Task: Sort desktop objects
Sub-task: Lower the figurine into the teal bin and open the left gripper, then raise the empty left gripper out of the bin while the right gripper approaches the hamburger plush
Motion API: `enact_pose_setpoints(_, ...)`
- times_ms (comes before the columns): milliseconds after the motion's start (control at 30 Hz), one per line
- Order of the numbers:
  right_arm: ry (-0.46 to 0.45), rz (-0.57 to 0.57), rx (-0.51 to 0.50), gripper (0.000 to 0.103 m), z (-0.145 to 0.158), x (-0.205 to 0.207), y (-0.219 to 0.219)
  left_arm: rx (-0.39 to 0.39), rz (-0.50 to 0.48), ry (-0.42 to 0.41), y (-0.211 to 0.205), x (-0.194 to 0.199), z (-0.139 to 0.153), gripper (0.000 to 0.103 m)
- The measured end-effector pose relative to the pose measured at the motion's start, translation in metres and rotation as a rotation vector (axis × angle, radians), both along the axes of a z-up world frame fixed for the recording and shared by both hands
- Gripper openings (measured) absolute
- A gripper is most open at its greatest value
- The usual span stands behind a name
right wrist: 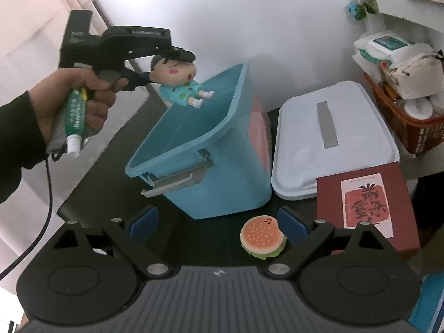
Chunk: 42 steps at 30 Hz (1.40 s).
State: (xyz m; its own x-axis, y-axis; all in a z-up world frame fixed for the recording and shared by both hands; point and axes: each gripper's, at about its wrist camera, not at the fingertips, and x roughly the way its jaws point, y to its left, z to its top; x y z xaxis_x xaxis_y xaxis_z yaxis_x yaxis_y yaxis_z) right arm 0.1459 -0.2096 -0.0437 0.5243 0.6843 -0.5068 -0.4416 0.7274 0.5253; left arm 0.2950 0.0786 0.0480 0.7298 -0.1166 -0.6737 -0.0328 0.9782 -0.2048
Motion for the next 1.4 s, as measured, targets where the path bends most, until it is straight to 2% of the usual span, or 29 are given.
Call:
enact_pose_setpoints(300,0.037,0.020,0.001,0.096,-0.028,0.021,0.036,0.012,0.058,0.116,0.011,0.027,-0.028,0.065)
enact_pose_setpoints(567,0.056,0.020,0.019,0.096,-0.035,0.026,0.035,0.036,0.086,0.191,0.006,0.049,-0.042,0.065)
enact_pose_setpoints(733,0.067,0.014,0.020,0.096,-0.033,0.026,0.029,0.047,0.061,0.208,-0.003,0.054,-0.046,0.063)
enact_pose_setpoints(800,0.067,0.012,0.023,0.096,-0.032,0.025,0.027,0.049,0.059,0.218,-0.004,0.055,-0.049,0.057)
enact_pose_setpoints(1033,0.065,0.004,0.029,0.096,-0.029,0.024,0.021,0.050,0.071,0.249,-0.001,0.050,-0.054,0.056)
enact_pose_setpoints(1400,0.068,-0.013,0.013,0.096,-0.030,0.027,0.017,0.049,0.084,0.249,0.004,0.023,-0.033,0.056)
